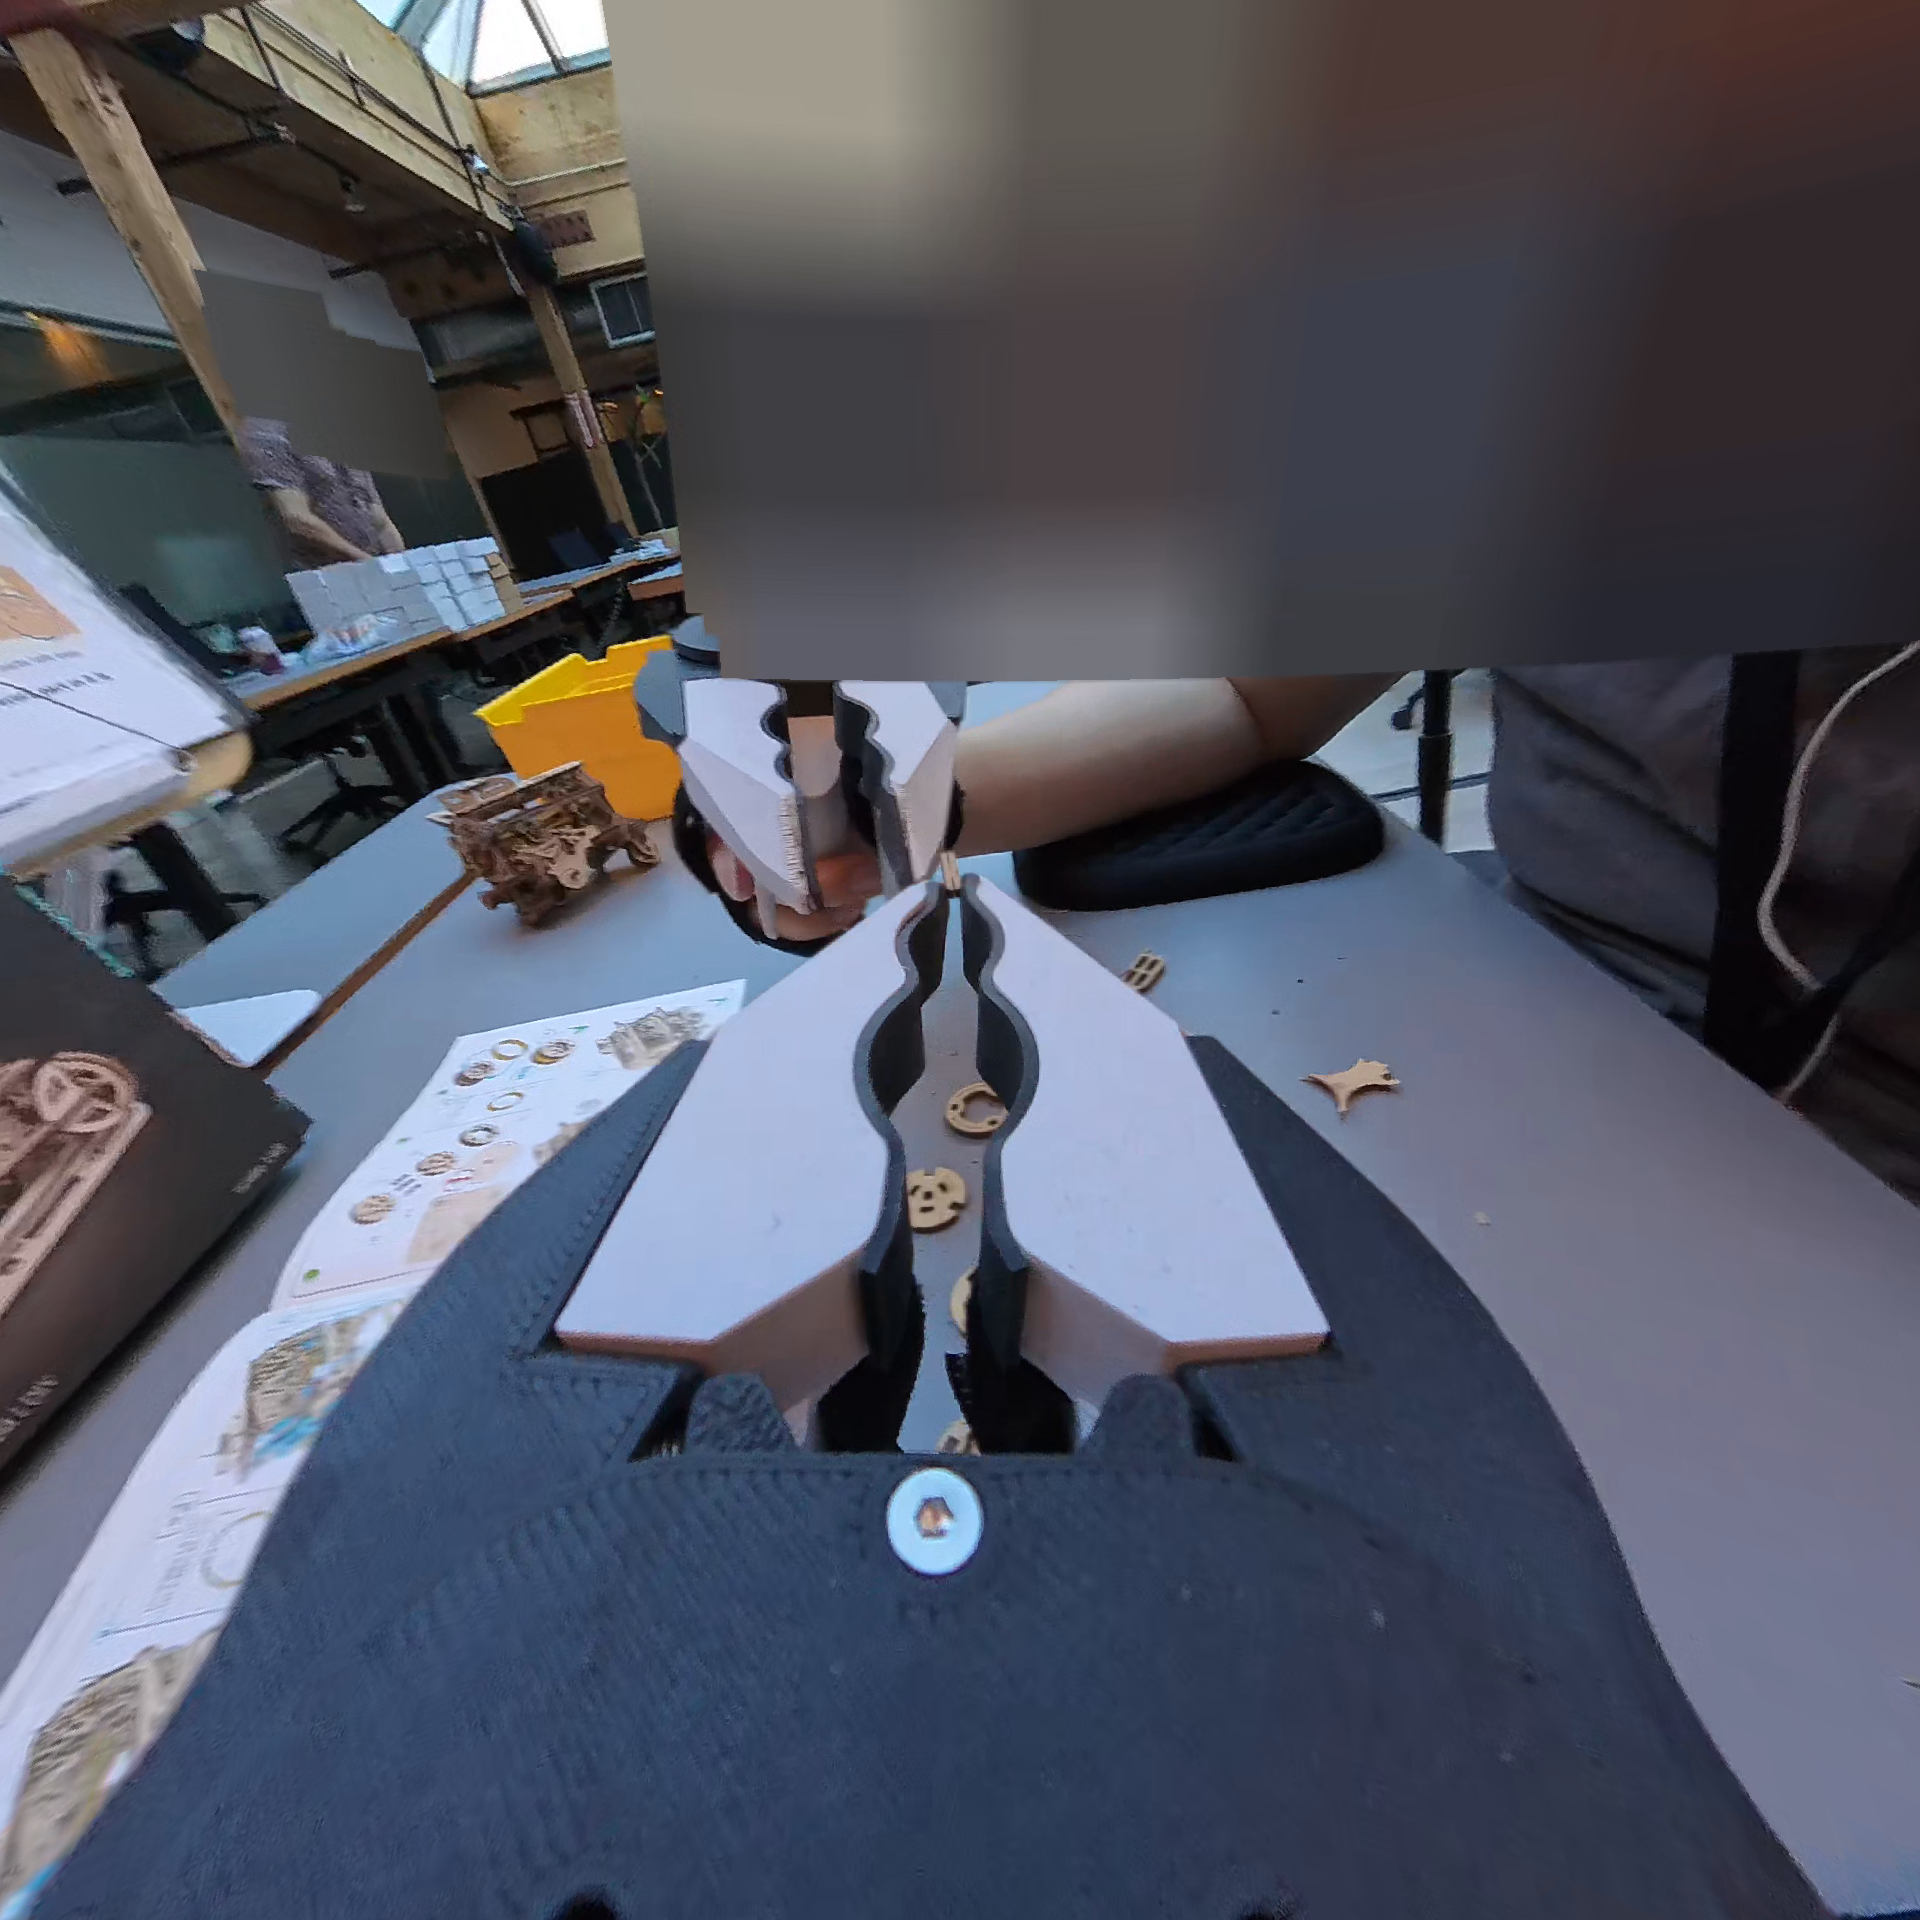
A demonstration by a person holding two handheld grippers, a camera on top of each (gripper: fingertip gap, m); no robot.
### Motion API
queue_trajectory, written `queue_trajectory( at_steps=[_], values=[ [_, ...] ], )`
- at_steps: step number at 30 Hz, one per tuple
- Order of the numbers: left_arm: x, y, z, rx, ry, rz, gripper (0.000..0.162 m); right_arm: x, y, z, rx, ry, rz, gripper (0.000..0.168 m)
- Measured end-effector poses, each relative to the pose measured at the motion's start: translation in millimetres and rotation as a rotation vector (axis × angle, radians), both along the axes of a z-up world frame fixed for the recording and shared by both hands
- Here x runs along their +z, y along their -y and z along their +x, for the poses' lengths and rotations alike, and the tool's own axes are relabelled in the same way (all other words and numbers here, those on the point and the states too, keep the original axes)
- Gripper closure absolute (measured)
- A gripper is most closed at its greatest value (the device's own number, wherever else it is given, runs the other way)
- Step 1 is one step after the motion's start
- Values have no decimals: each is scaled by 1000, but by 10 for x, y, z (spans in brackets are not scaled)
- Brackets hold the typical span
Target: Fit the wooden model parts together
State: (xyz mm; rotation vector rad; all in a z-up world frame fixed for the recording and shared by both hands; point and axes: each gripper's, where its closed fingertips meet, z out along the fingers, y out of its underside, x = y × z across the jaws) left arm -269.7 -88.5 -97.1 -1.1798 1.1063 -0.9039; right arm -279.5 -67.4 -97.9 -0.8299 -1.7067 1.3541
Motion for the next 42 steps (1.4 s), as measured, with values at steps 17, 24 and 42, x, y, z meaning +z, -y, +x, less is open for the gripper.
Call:
queue_trajectory(
  at_steps=[17, 24, 42],
  values=[
    [-12, 368, -59, -476, 116, -515, 162, -212, -23, -21, 25, 31, 69, 152],
    [53, 445, -25, -558, 160, -566, 162, -221, 345, 21, 137, 1, 188, 155],
    [163, 396, -43, -614, 239, -711, 162, 140, 364, 40, 93, -101, 291, 156]
  ],
)
